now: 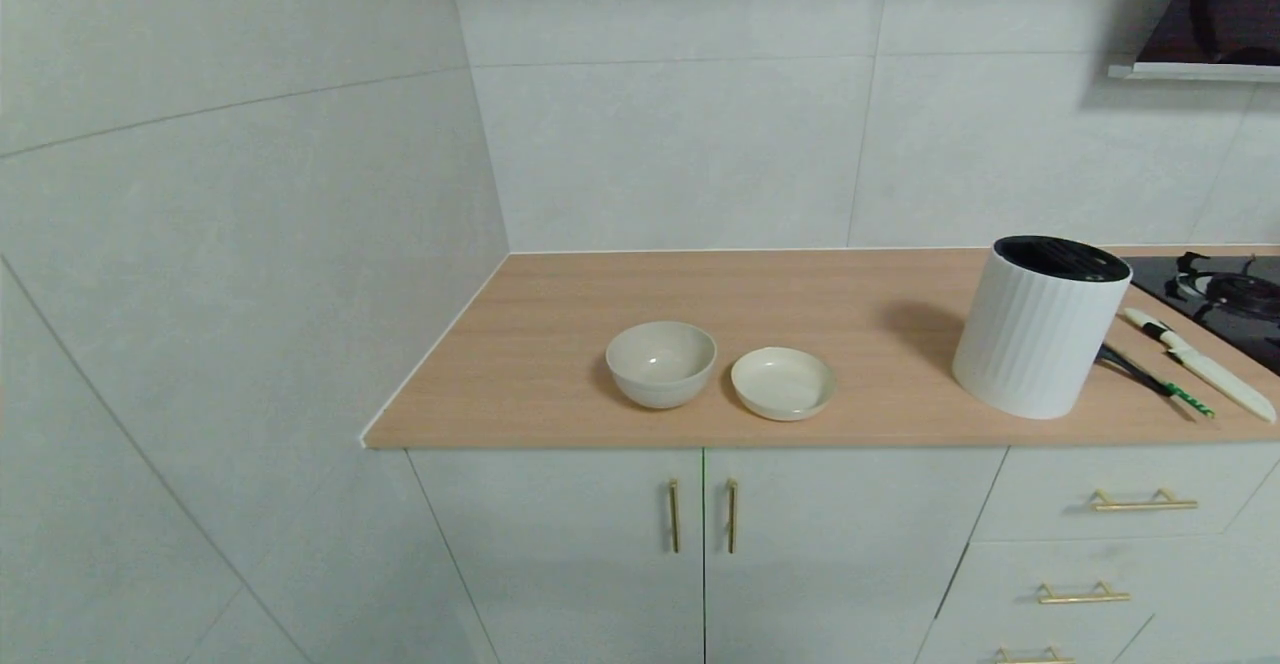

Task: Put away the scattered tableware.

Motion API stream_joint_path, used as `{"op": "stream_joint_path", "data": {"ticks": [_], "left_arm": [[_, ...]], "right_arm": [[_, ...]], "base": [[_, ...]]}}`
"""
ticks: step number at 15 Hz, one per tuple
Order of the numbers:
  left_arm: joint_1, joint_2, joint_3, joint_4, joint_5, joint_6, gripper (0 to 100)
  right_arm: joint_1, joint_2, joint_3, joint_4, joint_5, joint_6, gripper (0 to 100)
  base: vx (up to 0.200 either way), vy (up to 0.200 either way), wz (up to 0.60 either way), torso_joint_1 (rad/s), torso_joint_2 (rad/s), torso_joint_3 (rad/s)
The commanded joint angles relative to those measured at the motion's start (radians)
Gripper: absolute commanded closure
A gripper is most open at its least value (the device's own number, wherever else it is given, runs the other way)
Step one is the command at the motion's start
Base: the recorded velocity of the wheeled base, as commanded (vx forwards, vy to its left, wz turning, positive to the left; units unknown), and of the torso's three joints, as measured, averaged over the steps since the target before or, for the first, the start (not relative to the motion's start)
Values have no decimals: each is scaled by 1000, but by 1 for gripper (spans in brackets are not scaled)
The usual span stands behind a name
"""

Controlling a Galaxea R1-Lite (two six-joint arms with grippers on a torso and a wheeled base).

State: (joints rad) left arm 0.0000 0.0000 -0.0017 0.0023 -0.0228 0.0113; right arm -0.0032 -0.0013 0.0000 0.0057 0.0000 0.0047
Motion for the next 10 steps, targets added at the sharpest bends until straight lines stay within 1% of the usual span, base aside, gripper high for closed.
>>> {"op": "stream_joint_path", "data": {"ticks": [1,6,10], "left_arm": [[0,2,0,-1,0,-1,0],[0,2,0,-1,0,-1,0],[0,2,0,-1,0,-1,0]], "right_arm": [[0,1,0,0,0,0,0],[0,1,0,0,0,0,0],[0,1,0,0,0,0,0]], "base": [[0,0,0,-251,549,300],[0,0,0,-250,547,295],[0,0,0,-222,520,287]]}}
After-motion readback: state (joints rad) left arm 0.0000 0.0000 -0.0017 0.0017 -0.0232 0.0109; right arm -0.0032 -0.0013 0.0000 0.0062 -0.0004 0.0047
